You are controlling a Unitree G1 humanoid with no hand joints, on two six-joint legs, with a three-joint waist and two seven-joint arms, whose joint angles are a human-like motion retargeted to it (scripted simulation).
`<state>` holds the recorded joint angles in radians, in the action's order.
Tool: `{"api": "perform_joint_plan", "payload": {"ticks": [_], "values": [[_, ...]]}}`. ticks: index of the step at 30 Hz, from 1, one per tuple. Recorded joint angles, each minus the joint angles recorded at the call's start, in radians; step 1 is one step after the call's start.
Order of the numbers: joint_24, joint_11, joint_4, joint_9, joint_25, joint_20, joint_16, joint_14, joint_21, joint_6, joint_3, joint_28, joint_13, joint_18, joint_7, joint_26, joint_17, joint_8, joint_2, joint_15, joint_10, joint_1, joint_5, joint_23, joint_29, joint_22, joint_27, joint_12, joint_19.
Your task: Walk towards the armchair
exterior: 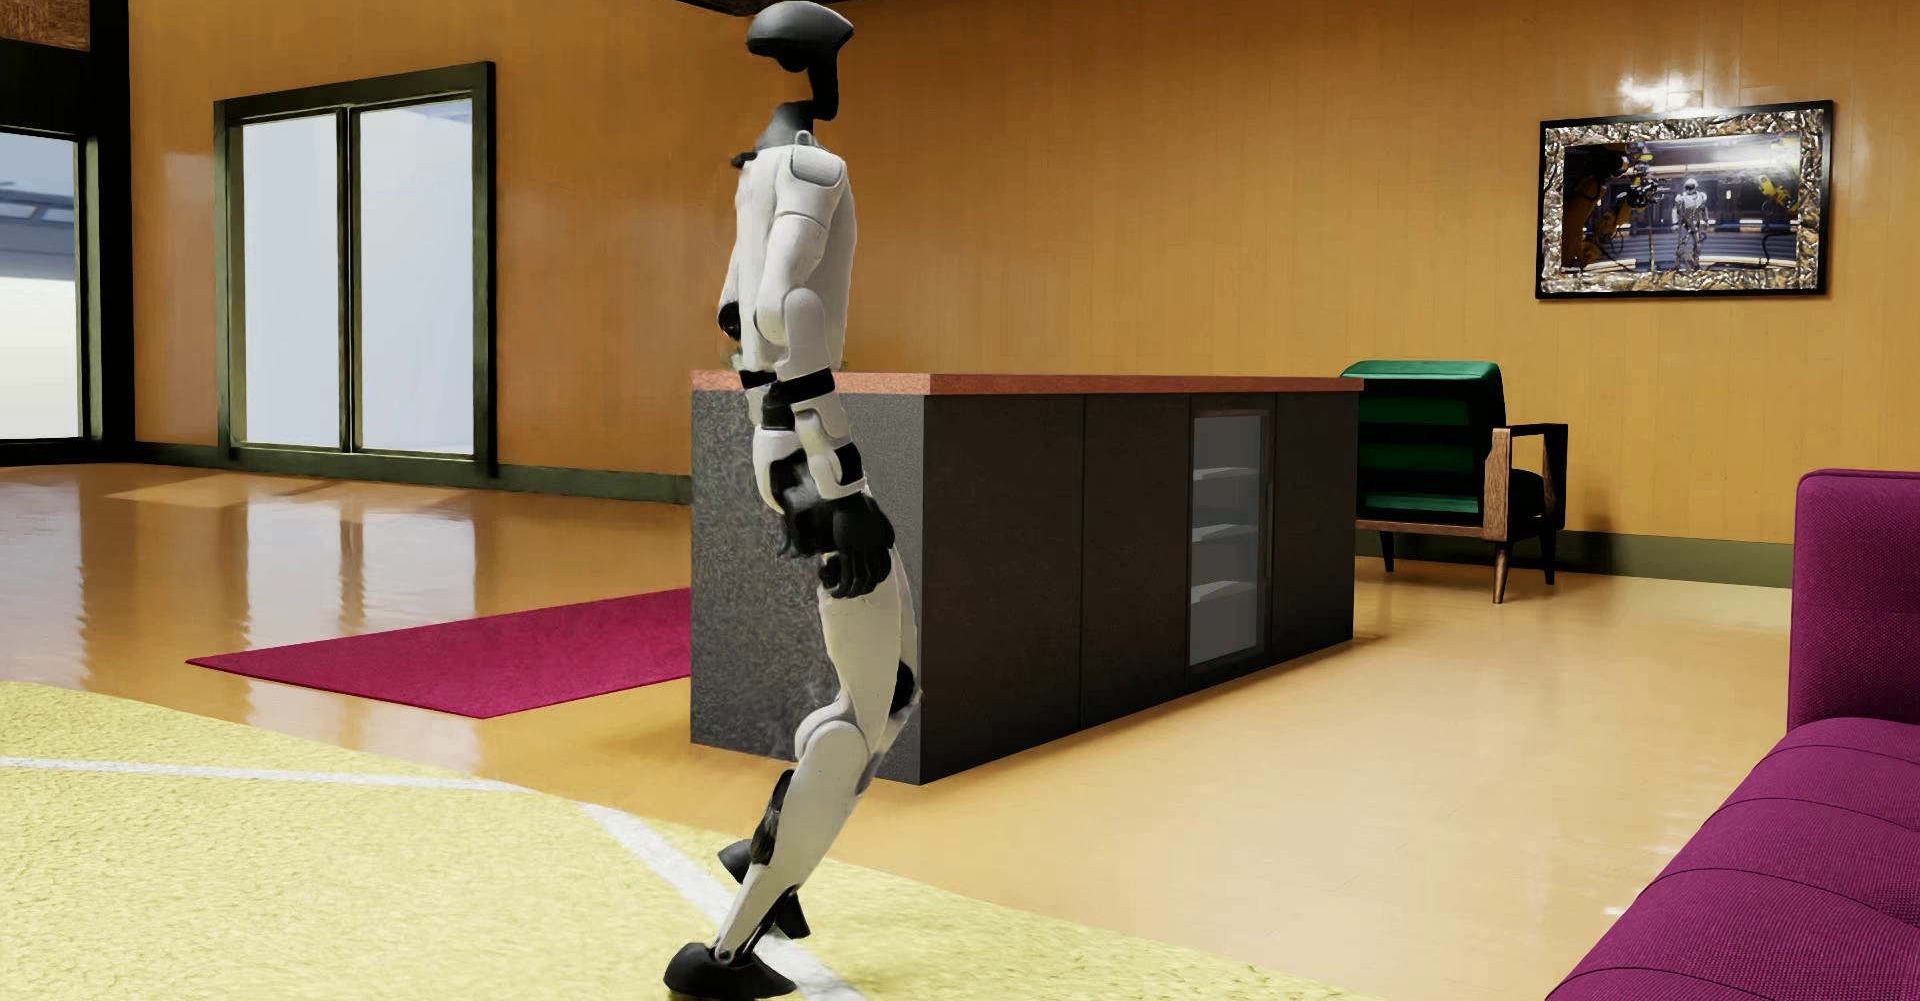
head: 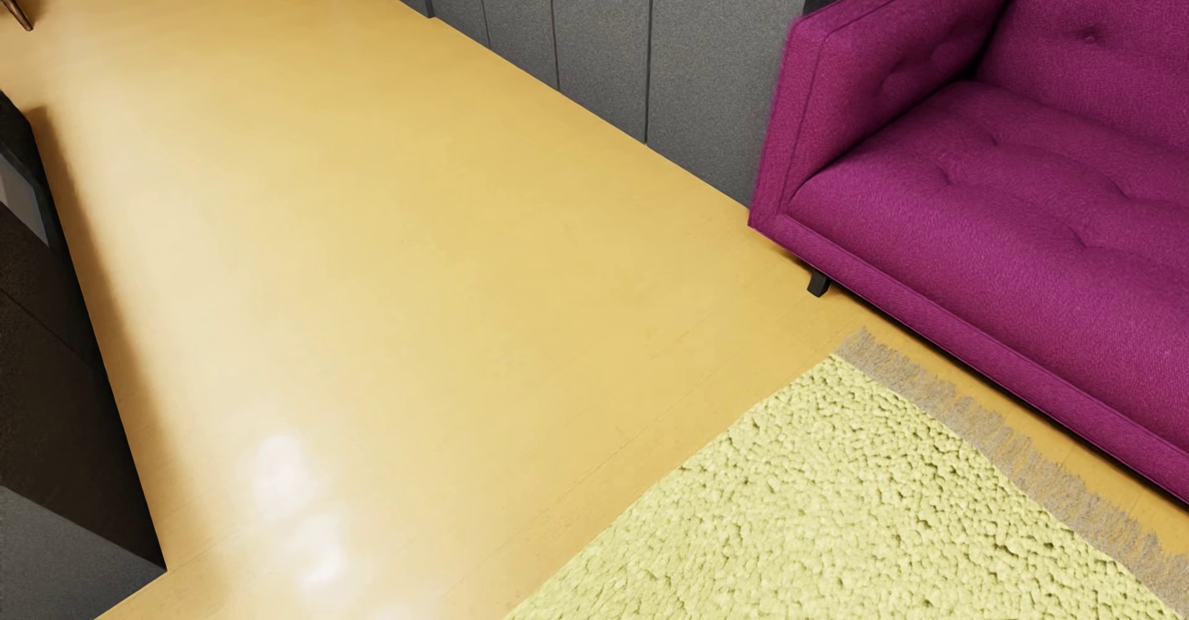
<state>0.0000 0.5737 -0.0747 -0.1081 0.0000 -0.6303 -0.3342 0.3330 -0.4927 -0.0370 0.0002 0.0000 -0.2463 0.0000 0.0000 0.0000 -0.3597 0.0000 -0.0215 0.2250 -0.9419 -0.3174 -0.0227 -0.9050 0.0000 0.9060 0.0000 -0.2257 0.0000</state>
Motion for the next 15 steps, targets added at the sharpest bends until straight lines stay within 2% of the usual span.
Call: {"api": "perform_joint_plan", "payload": {"ticks": [1, 2, 3, 4, 5, 6, 7, 8, 9, 10, 12, 13, 15], "values": [[0.0, -0.04, 0.0, 0.004, 0.0, -0.003, -0.009, 0.024, 0.018, -0.007, 0.029, 0.0, 0.012, 0.0, 0.0, 0.0, -0.012, 0.0, -0.068, 0.011, 0.231, -0.037, 0.002, 0.063, 0.0, 0.008, 0.0, -0.022, 0.0], [0.0, -0.053, -0.007, 0.014, 0.0, -0.029, -0.016, -0.186, 0.057, -0.011, 0.056, 0.0, 0.023, 0.0, 0.0, 0.0, -0.02, 0.0, -0.111, 0.035, 0.412, -0.058, -0.005, 0.109, 0.0, 0.02, 0.0, -0.034, 0.0], [0.0, -0.055, -0.011, 0.021, 0.0, -0.035, -0.019, -0.454, 0.078, -0.017, 0.069, 0.0, 0.037, 0.0, 0.0, 0.0, -0.034, 0.0, -0.158, 0.059, 0.472, -0.075, -0.014, 0.146, 0.0, 0.034, 0.0, -0.052, 0.0], [0.0, -0.043, -0.017, 0.024, 0.0, -0.067, -0.037, -0.477, 0.103, -0.026, 0.083, 0.0, 0.036, 0.0, 0.0, 0.0, -0.041, 0.0, -0.193, 0.074, 0.479, -0.101, -0.017, 0.162, 0.0, 0.013, 0.0, -0.07, 0.0], [0.0, -0.018, -0.028, 0.028, 0.0, -0.076, -0.044, -0.333, 0.131, -0.029, 0.096, 0.0, 0.024, 0.0, 0.0, 0.0, -0.039, 0.0, -0.227, 0.053, 0.437, -0.118, -0.015, 0.166, 0.0, 0.015, 0.0, -0.087, 0.0], [0.0, 0.056, -0.057, 0.036, 0.0, -0.066, -0.045, -0.208, 0.171, -0.048, 0.093, 0.0, -0.004, 0.0, 0.0, 0.0, -0.033, 0.0, -0.244, -0.04, 0.392, -0.107, -0.037, 0.169, 0.0, 0.015, 0.0, -0.11, 0.0], [0.0, 0.267, -0.104, 0.05, 0.0, -0.073, -0.042, -0.129, 0.167, -0.072, 0.076, 0.0, -0.017, 0.0, 0.0, 0.0, -0.02, 0.0, -0.162, -0.214, 0.34, -0.099, -0.082, 0.129, 0.0, 0.028, 0.0, -0.119, 0.0], [0.0, 0.515, -0.131, 0.05, 0.0, -0.085, -0.041, -0.143, 0.15, -0.074, 0.036, 0.0, -0.031, 0.0, 0.0, 0.0, -0.017, 0.0, -0.059, -0.291, 0.292, -0.058, -0.093, 0.087, 0.0, 0.048, 0.0, -0.115, 0.0], [0.0, 0.704, -0.159, 0.029, 0.0, -0.078, -0.049, -0.206, 0.135, -0.1, 0.013, 0.0, -0.033, 0.0, 0.0, 0.0, -0.013, 0.0, 0.05, -0.165, 0.305, 0.026, -0.121, 0.059, 0.0, 0.028, 0.0, -0.108, 0.0], [0.0, 0.759, -0.156, 0.005, 0.0, -0.077, -0.05, -0.28, 0.1, -0.101, -0.015, 0.0, -0.027, 0.0, 0.0, 0.0, -0.006, 0.0, 0.147, -0.057, 0.351, 0.137, -0.115, 0.035, 0.0, 0.019, 0.0, -0.092, 0.0], [0.0, 0.546, -0.136, -0.01, 0.0, -0.076, -0.06, -0.403, 0.043, -0.07, -0.135, 0.0, -0.051, 0.0, 0.0, 0.0, -0.003, 0.0, 0.273, 0.021, 0.406, 0.308, -0.091, 0.006, 0.0, 0.022, 0.0, -0.033, 0.0], [0.0, 0.384, -0.124, -0.004, 0.0, -0.046, -0.068, -0.484, 0.052, -0.053, -0.176, 0.0, -0.074, 0.0, 0.0, 0.0, -0.007, 0.0, 0.337, 0.018, 0.452, 0.382, -0.084, 0.005, 0.0, -0.007, 0.0, -0.012, 0.0], [0.0, -0.007, -0.105, 0.02, 0.0, 0.024, -0.07, -0.621, 0.081, -0.018, -0.236, 0.0, -0.113, 0.0, 0.0, 0.0, -0.02, 0.0, 0.412, -0.064, 0.506, 0.487, -0.08, 0.011, 0.0, -0.054, 0.0, 0.04, 0.0]]}}
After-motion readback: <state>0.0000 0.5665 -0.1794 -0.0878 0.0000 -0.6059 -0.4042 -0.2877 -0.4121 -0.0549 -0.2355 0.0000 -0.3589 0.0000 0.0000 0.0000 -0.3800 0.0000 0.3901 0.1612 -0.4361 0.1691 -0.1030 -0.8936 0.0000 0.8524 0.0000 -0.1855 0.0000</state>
